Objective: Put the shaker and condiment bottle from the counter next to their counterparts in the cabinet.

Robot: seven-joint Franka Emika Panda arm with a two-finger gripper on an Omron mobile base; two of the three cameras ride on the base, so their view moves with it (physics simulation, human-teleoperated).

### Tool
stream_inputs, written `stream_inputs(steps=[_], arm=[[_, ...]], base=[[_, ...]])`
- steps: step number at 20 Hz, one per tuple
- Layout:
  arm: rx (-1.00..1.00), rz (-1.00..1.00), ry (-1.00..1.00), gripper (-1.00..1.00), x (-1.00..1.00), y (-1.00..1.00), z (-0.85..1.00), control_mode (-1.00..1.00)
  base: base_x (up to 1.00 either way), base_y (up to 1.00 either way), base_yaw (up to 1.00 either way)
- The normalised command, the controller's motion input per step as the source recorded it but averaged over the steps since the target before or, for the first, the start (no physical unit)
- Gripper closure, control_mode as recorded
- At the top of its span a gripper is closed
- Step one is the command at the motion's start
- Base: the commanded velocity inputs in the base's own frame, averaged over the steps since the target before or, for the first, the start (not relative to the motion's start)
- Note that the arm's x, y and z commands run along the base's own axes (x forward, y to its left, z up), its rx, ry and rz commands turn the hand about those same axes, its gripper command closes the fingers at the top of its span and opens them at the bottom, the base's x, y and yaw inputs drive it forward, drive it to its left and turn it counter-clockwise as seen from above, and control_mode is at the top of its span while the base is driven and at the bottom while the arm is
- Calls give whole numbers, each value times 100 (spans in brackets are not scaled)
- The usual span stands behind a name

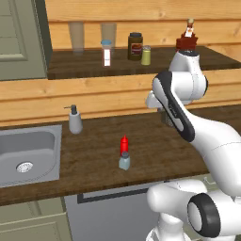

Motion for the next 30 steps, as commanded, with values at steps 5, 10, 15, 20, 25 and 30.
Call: stream_inputs(steps=[5,10,15,20,25,30], arm=[[1,0,0,-100,-1,0,-13,-100],[4,0,1,-100,-31,1,-35,-100],[0,0,-6,-100,-61,39,-13,-100],[-1,0,-17,-100,21,53,-3,-100],[2,2,-1,-100,8,38,-3,-100],[0,0,-7,-100,64,19,-2,-100]], base=[[0,0,0],[0,0,0],[0,0,0],[0,0,0],[0,0,0],[0,0,0]])
